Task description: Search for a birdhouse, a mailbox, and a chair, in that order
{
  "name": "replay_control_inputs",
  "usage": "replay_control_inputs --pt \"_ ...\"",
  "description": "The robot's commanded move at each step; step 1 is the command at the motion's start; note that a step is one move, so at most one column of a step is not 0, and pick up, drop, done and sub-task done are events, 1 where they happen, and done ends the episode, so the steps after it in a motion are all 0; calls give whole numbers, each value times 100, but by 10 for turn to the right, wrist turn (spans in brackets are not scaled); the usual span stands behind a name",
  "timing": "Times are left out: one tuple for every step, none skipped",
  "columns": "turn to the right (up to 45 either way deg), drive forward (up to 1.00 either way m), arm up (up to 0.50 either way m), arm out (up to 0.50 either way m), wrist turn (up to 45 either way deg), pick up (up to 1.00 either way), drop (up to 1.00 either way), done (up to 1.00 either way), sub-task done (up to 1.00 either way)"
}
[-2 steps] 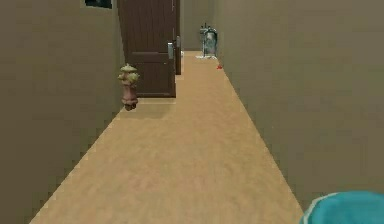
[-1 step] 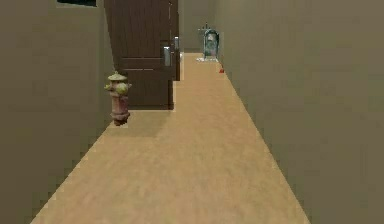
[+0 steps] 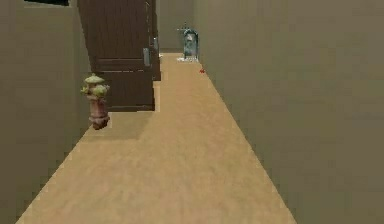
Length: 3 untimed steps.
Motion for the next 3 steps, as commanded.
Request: replay_control_inputs --pt "0 100 0 0 0 0 0 0 0" --pt "0 100 0 0 0 0 0 0 0" --pt "0 100 0 0 0 0 0 0 0"
